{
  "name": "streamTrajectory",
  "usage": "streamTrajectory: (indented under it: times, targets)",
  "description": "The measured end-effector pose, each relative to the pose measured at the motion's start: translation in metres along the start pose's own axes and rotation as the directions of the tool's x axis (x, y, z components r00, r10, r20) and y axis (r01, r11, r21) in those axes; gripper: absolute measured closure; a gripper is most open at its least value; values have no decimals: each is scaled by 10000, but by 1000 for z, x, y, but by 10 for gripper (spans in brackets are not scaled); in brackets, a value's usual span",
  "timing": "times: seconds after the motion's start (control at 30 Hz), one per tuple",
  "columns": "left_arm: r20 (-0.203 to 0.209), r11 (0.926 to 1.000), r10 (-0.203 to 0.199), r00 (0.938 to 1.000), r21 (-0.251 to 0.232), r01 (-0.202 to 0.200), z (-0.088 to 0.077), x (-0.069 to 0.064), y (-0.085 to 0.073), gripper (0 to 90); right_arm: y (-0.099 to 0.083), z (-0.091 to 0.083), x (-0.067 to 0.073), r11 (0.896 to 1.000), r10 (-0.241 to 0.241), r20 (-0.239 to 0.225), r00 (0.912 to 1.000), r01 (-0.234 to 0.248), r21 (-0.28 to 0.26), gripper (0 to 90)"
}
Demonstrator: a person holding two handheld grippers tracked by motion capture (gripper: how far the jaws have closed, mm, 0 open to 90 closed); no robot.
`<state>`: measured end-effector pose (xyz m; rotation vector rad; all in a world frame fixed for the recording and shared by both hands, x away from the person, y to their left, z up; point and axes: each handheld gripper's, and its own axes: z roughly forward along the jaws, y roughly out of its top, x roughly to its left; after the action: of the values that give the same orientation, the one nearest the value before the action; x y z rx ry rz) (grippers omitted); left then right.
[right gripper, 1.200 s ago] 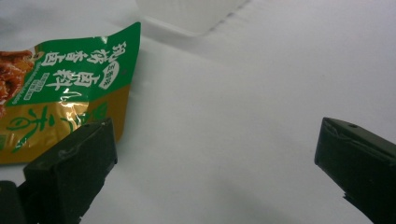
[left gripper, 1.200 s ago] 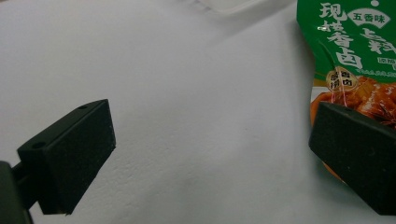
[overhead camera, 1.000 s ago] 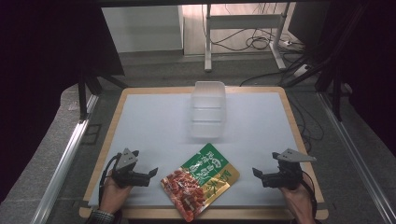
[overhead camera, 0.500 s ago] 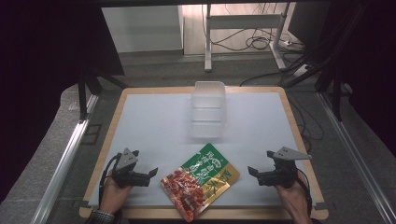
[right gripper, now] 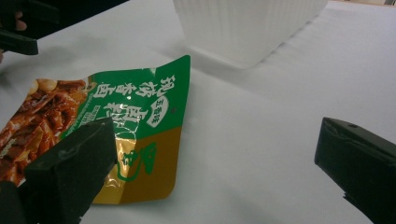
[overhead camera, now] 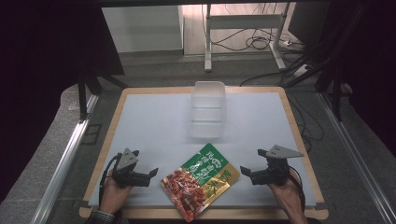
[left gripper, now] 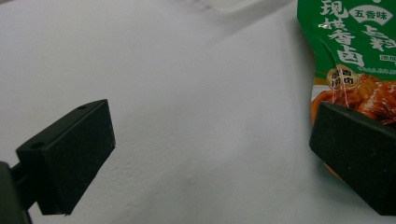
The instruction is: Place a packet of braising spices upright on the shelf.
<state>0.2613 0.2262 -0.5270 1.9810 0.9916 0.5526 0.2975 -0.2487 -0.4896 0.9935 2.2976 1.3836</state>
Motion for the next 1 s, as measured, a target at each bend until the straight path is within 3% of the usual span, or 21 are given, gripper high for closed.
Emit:
streamTrajectory:
  times: [0.33, 0.57, 1.0]
  targets:
    - [-4, 10000, 35, 10000, 36, -35, 1, -1, 0, 2, 3, 17, 11, 9970, -613, 23, 9981, 611, 478, 0]
    - [-4, 10000, 59, 10000, 50, -59, 1, -1, 0, 2, 4, 28, 15, 9961, -550, 227, 9982, 532, 705, 0]
    - [20, 9998, 155, 9999, 98, -155, 2, -3, 1, 2, 7, 52, 29, 9865, -890, -369, 9953, 932, 1348, 0]
